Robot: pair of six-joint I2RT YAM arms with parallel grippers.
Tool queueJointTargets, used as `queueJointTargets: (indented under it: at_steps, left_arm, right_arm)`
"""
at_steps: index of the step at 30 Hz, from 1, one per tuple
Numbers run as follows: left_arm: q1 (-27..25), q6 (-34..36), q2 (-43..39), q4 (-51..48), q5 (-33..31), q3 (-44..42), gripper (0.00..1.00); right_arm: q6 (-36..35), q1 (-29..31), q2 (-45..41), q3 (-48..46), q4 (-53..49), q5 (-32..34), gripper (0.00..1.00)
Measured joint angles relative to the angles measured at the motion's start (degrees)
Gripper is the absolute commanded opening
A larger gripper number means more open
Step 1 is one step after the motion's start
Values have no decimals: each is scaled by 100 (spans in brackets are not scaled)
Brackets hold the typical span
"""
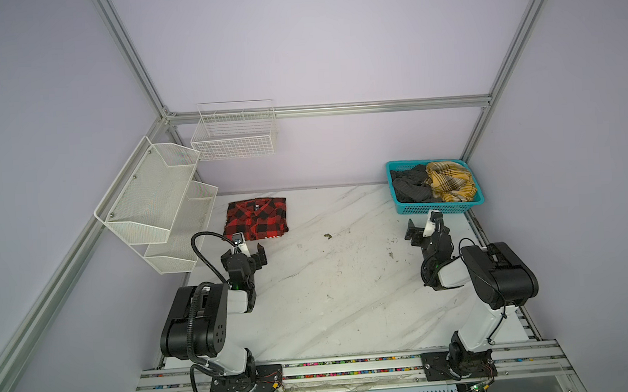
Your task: Fold and stack the long sleeve shirts
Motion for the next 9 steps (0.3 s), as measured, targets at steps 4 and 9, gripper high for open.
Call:
queueJointTargets:
  at_steps: [4, 9]
  left_arm:
    - [0, -2, 0, 0, 0, 0, 100]
    - [0, -2, 0, -2, 0, 0, 100]
  right_arm:
    - [-4, 0, 0, 2, -2, -7, 97]
    - [-9, 0, 7, 17, 0, -44, 97]
